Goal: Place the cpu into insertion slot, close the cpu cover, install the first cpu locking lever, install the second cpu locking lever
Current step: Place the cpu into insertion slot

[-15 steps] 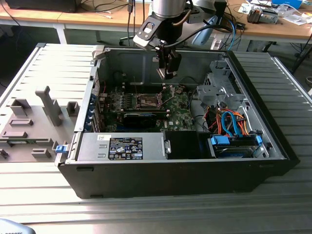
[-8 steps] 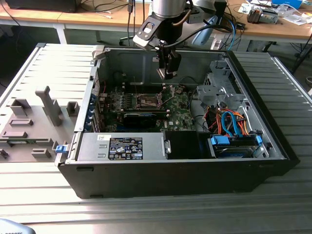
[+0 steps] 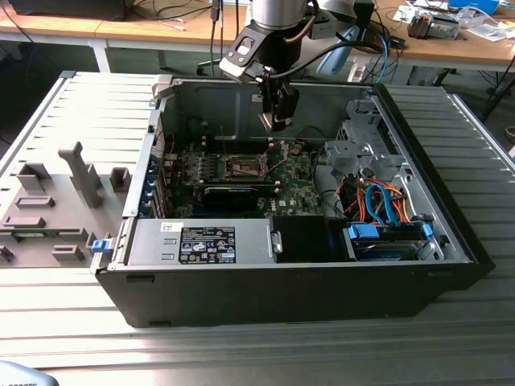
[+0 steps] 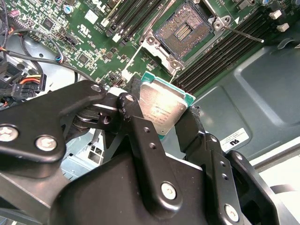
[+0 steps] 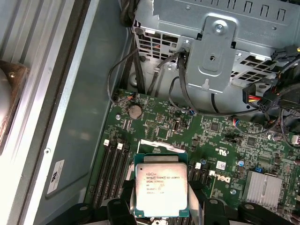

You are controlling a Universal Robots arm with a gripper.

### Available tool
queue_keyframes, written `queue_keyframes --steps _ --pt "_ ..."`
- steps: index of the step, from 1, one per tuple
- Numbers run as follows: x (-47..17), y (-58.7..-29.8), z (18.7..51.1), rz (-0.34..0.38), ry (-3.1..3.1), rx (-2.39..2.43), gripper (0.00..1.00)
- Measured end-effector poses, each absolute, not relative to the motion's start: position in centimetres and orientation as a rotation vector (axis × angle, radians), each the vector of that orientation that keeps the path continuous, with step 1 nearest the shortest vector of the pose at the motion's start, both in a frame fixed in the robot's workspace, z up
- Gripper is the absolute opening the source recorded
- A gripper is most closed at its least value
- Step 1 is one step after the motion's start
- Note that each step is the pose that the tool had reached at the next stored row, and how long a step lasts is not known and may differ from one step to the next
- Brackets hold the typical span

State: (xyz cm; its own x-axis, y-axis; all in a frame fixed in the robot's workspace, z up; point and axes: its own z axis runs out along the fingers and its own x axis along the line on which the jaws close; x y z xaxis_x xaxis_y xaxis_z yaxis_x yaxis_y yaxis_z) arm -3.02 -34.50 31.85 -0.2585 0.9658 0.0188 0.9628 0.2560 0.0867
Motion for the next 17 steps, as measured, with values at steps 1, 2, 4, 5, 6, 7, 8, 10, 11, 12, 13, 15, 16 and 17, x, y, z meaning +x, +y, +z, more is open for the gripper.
queue_keyframes --steps 1,2,4,5,6,7,8,10,11,12,13,15,16,17 --pt "-3.02 -34.5 31.84 0.125 2.459 1.889 0.54" --pt "-3.02 -34.5 31.85 0.124 2.459 1.889 0.54" --pt "-3.02 -34.5 31.84 0.125 2.459 1.89 0.54" --pt "-3.01 -34.5 31.84 0.125 2.458 1.89 0.54" --pt "-3.01 -34.5 31.84 0.124 2.457 1.892 0.54" --pt "-3.01 -34.51 31.84 0.125 2.455 1.894 0.54" --pt "-3.01 -34.5 31.84 0.124 2.453 1.897 0.54" --pt "-3.01 -34.51 31.83 0.124 2.448 1.903 0.54" --pt "-3.01 -34.5 31.83 0.123 2.445 1.906 0.54" --pt "-3.01 -34.5 31.83 0.123 2.443 1.908 0.54" --pt "-3.01 -34.5 31.82 0.122 2.439 1.912 0.54" --pt "-3.01 -34.5 31.82 0.121 2.434 1.918 0.54" --pt "-3.01 -34.5 31.82 0.121 2.433 1.919 0.54" --pt "-3.01 -34.5 31.82 0.121 2.431 1.921 0.54"
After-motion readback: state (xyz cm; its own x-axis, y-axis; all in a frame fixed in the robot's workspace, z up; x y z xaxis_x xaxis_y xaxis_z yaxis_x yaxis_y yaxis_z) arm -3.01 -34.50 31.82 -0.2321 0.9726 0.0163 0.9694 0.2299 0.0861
